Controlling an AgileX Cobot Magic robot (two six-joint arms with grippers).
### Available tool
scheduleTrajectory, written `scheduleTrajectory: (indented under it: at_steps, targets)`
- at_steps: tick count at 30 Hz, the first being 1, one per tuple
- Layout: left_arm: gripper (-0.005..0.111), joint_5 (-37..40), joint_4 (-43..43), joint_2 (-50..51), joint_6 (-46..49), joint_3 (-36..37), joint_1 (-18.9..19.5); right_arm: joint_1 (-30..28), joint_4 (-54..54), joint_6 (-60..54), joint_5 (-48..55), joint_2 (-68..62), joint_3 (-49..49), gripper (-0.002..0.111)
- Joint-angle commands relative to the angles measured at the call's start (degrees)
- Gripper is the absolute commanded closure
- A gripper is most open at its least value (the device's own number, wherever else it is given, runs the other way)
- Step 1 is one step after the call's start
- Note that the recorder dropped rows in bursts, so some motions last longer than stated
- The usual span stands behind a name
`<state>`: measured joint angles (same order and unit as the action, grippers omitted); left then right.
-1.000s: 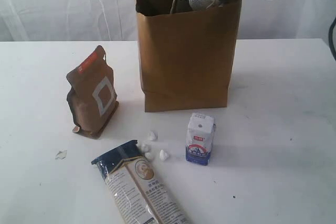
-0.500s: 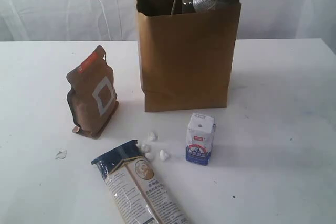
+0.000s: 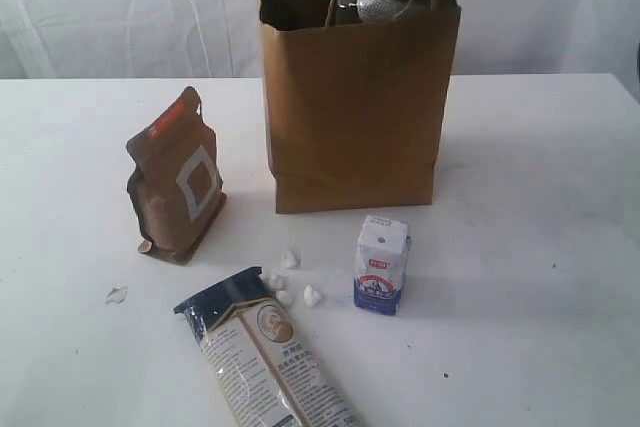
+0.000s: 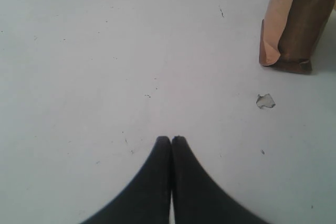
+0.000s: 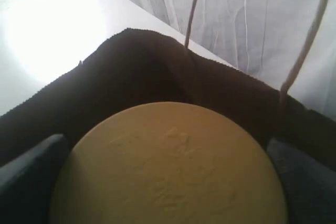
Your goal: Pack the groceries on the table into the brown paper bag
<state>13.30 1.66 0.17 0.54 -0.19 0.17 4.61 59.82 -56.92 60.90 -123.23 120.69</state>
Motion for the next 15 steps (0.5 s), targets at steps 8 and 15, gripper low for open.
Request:
scheduleTrajectory:
  at_steps: [8, 15]
  targets:
    - [0.107, 0.0, 0.0, -0.2, -0.5, 0.2, -0.3, 0.0, 2.0, 1.8, 0.8, 0.7, 0.0, 0.035]
    - [0.107, 0.0, 0.0, -0.2, -0.5, 0.2, -0.3, 0.0, 1.8, 1.9, 3.5, 0.7, 0.0, 0.018]
